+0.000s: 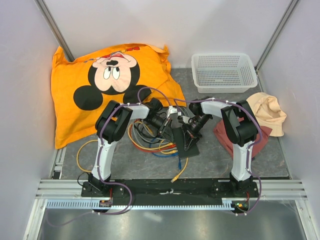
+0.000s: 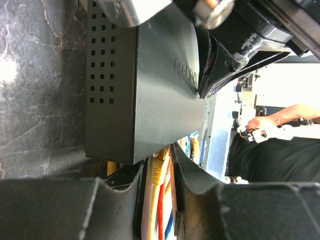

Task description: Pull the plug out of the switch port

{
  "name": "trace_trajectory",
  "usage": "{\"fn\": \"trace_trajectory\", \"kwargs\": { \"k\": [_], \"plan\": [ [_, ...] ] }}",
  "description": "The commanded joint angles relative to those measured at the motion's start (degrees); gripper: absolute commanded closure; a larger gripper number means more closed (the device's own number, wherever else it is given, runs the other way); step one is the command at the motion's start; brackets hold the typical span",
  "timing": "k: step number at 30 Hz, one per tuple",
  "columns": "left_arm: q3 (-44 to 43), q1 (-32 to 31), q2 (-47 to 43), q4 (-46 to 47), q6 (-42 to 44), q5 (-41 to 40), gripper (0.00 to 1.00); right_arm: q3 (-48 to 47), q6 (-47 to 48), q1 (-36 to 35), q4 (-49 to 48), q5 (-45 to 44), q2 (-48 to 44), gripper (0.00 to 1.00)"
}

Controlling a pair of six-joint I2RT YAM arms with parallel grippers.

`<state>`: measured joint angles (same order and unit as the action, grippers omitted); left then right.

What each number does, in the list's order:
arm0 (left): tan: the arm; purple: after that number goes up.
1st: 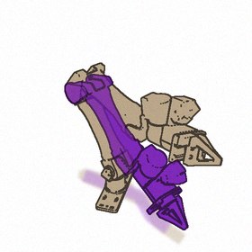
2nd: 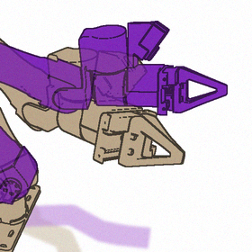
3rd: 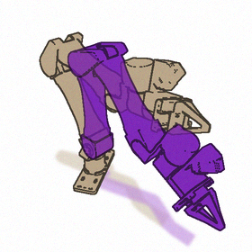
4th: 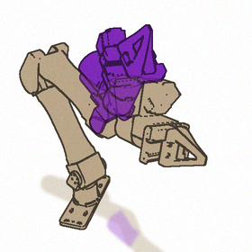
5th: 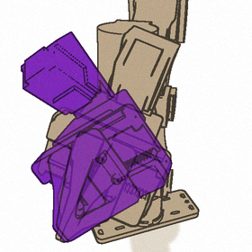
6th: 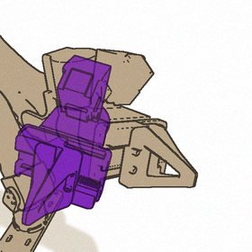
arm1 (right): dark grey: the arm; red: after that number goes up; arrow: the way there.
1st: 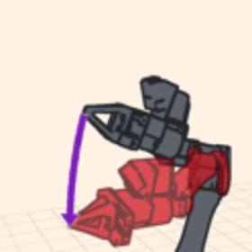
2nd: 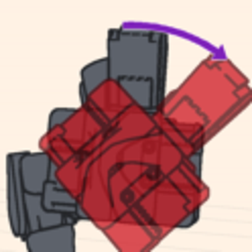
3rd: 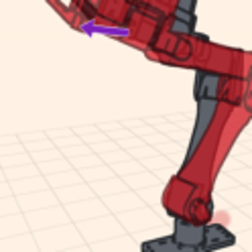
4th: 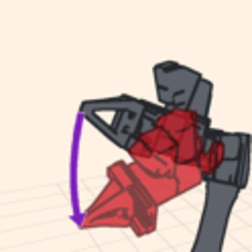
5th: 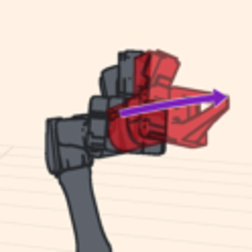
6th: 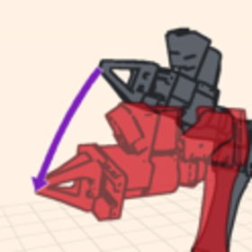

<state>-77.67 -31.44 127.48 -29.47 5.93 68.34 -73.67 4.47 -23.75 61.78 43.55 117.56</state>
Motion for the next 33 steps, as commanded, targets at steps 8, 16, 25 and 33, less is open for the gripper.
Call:
{"fn": "trace_trajectory", "kwargs": {
  "k": [8,16,25,33],
  "plan": [
    [1.6,-1.5,2.3,-5.3,5.4,-5.5,0.98,1.4,5.5,-0.8,-16.5,-20.1,4.9,1.0],
    [-6.8,-0.3,6.0,-23.3,19.4,-5.5,0.98,1.7,5.5,-0.8,-16.4,-20.0,4.9,1.0],
    [-15.7,2.0,8.1,-43.3,35.4,-8.9,0.98,1.6,5.6,-0.8,-16.5,-20.1,5.0,1.0],
    [-21.6,8.7,0.4,-39.7,30.5,-2.4,0.98,1.2,5.5,-0.9,-16.5,-20.0,5.8,1.0]
  ]
}}
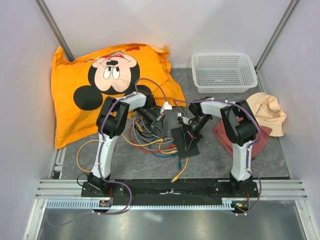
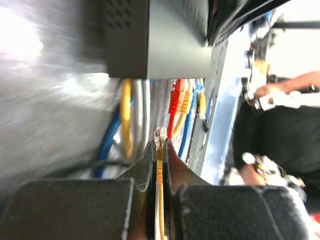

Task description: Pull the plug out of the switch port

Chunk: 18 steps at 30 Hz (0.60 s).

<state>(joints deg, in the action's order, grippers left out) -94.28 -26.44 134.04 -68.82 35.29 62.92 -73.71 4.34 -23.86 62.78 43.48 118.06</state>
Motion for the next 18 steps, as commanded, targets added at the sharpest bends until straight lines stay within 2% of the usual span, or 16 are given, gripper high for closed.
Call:
{"fn": "trace_trajectory", "kwargs": {
  "k": [1,5,8,11,15,18],
  "plan": [
    [-5.6,3.9,-7.6,-0.9,1.0,3.8,0.98,1.2,5.7,-0.8,-17.4,-20.1,5.4,1.0],
    [-12.4,5.4,-11.1,-6.7,3.3,3.4,0.98,1.1,5.7,-1.2,-17.3,-20.3,5.8,1.0],
    [-13.6,8.3,-14.5,-12.4,6.7,2.2,0.98,0.9,5.7,-1.5,-17.3,-20.1,6.0,1.0],
    [-12.3,13.8,-19.3,-14.4,9.4,-2.2,0.98,0.6,5.8,-1.7,-17.3,-20.0,6.3,1.0],
    [-11.2,21.5,-26.1,-14.3,7.5,-3.8,0.98,0.1,5.8,-1.9,-17.3,-20.0,6.9,1.0],
    [-9.5,27.0,-32.1,-19.0,10.5,-7.4,0.98,0.0,5.9,-2.0,-17.2,-20.4,6.1,1.0]
  ]
}}
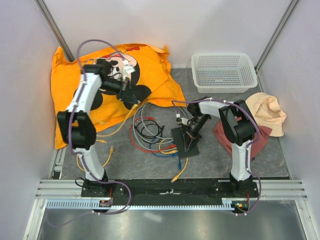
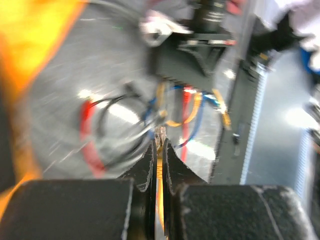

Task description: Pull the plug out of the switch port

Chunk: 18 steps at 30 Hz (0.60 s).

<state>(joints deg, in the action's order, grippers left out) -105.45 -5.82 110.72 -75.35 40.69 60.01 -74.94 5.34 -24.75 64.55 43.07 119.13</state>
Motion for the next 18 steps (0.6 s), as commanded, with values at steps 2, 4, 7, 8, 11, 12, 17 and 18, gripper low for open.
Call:
{"fn": "trace_trajectory", "kwargs": {
  "k": [2,4,7,8,11,12,17,18],
  "plan": [
    [8.2,11.7,-12.6,-12.8,7.5,-6.1,0.98,1.6,4.9,-1.1,-19.0,-19.7,5.1,1.0],
    [13.2,13.7,-17.2,-12.7,10.4,-9.4,0.98,1.6,4.9,-1.1,-18.9,-19.5,5.5,1.0],
    [21.1,16.1,-19.1,-12.7,12.3,-12.6,0.98,1.2,4.9,-1.2,-18.9,-19.3,5.8,1.0],
    [24.9,17.6,-19.4,-12.3,13.5,-12.9,0.98,1.2,4.9,-1.2,-19.0,-19.3,5.9,1.0],
    [31.4,21.4,-20.5,-9.1,14.6,-13.5,0.98,0.8,4.9,-1.3,-18.9,-19.3,6.2,1.0],
    [32.8,22.2,-20.7,-8.1,14.9,-14.5,0.98,0.7,4.9,-1.3,-18.9,-19.3,6.2,1.0],
    [42.3,24.4,-20.6,2.6,13.7,-22.7,0.98,0.9,5.0,-1.6,-18.9,-19.3,5.7,1.0],
    [43.4,24.4,-20.4,8.1,12.8,-25.2,0.98,0.9,5.0,-1.5,-18.9,-19.5,5.6,1.0]
  ]
}}
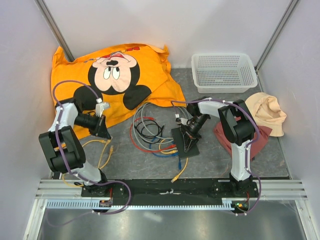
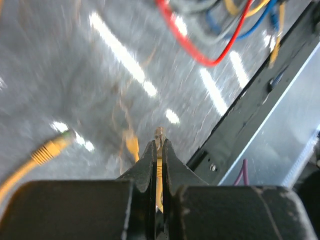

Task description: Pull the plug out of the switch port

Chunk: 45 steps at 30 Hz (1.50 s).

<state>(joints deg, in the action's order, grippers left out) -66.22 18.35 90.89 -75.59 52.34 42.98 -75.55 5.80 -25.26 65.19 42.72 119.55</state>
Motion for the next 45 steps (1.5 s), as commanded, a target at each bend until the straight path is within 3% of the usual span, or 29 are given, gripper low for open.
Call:
{"fn": "trace_trajectory", "kwargs": {
  "k": [1,8,12,21,27,30,31,34,40,45],
  "plan": [
    [5.7,0.2,-0.2,10.3,-0.5,-8.6,0.98,1.5,4.7,-1.1,-19.5,-19.3,5.0,1.0],
    [2.1,0.2,5.0,17.6,-6.7,-6.9,0.98,2.2,5.2,-1.1,-19.5,-19.9,3.8,1.0],
    [0.0,0.1,3.0,21.9,-9.6,-6.6,0.98,2.9,5.5,-1.1,-19.5,-20.8,2.7,1.0],
    [6.6,-7.5,-7.3,36.9,-9.0,-22.5,0.98,2.5,5.6,-1.1,-19.5,-20.8,3.2,1.0],
    [11.8,-7.6,-3.9,39.1,-10.1,-23.4,0.98,1.5,5.7,-1.2,-18.9,-20.8,4.3,1.0],
    [13.8,-7.6,-3.7,40.6,-11.4,-22.4,0.9,2.0,5.8,-1.2,-18.9,-20.8,4.0,1.0],
    [13.7,-7.6,-3.8,41.2,-12.6,-22.2,0.75,2.2,5.8,-1.2,-19.0,-20.8,3.9,1.0],
    [11.9,-7.7,-5.4,41.1,-15.1,-19.9,0.59,2.7,5.9,-1.2,-18.9,-20.8,3.8,1.0],
    [2.9,-11.0,-8.9,38.2,-20.3,-12.2,0.46,2.7,6.0,-1.2,-18.9,-20.9,3.9,1.0],
    [-5.7,-18.9,-7.3,33.8,-25.8,-1.6,0.37,2.1,5.9,-1.2,-18.7,-20.8,4.5,1.0]
  ]
}}
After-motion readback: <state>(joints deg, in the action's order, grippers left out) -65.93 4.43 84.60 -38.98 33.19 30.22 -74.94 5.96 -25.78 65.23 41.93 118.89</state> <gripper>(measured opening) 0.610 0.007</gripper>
